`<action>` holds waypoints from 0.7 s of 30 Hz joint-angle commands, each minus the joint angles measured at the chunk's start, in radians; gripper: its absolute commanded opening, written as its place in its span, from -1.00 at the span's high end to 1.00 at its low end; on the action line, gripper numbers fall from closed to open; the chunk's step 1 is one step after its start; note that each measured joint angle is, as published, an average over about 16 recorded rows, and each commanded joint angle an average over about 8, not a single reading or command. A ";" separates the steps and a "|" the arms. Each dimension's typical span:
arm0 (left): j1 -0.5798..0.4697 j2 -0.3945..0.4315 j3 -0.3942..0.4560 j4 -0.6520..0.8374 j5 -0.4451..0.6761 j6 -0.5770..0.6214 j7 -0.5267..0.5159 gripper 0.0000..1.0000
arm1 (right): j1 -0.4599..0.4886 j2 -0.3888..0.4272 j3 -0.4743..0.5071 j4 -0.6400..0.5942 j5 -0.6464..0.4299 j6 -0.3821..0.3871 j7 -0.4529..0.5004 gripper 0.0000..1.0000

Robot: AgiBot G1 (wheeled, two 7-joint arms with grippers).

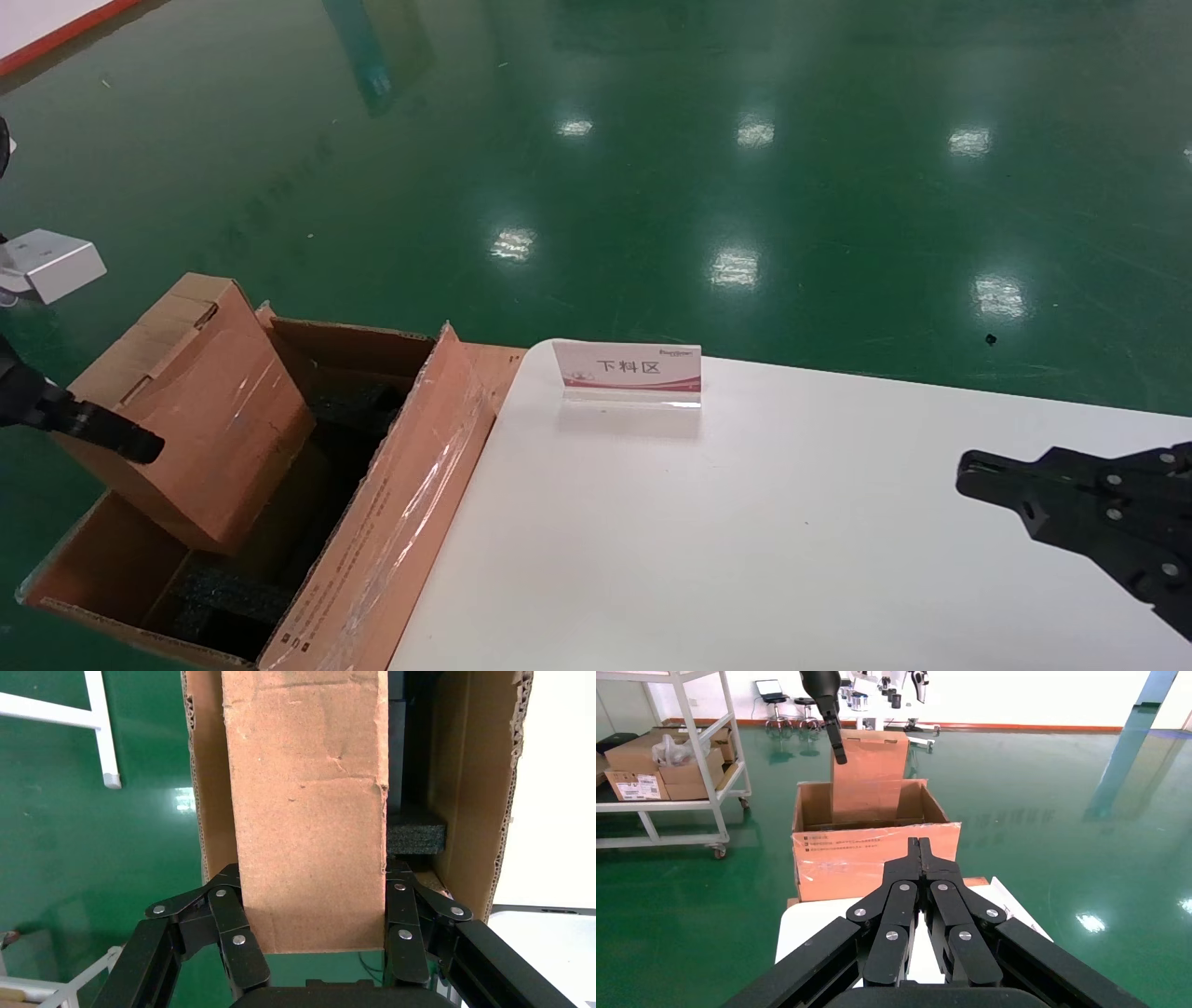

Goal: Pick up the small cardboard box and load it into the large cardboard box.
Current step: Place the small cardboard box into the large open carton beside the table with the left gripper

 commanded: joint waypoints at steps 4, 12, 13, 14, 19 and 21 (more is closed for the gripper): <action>0.000 0.004 -0.005 0.000 -0.004 0.000 0.000 1.00 | 0.000 0.000 0.000 0.000 0.000 0.000 0.000 1.00; 0.011 0.009 -0.010 0.006 -0.008 -0.014 0.003 1.00 | 0.000 0.000 0.000 0.000 0.000 0.000 0.000 1.00; 0.016 0.010 -0.011 0.009 -0.009 -0.019 0.004 1.00 | 0.000 0.000 0.000 0.000 0.000 0.000 0.000 1.00; 0.022 0.012 -0.011 0.012 -0.011 -0.024 0.005 1.00 | 0.000 0.000 0.000 0.000 0.000 0.000 0.000 1.00; 0.049 0.016 -0.014 0.028 -0.014 -0.041 0.015 1.00 | 0.000 0.000 0.000 0.000 0.000 0.000 0.000 1.00; 0.056 0.016 -0.015 0.031 -0.012 -0.043 0.018 1.00 | 0.000 0.000 0.000 -0.001 0.000 0.000 0.000 1.00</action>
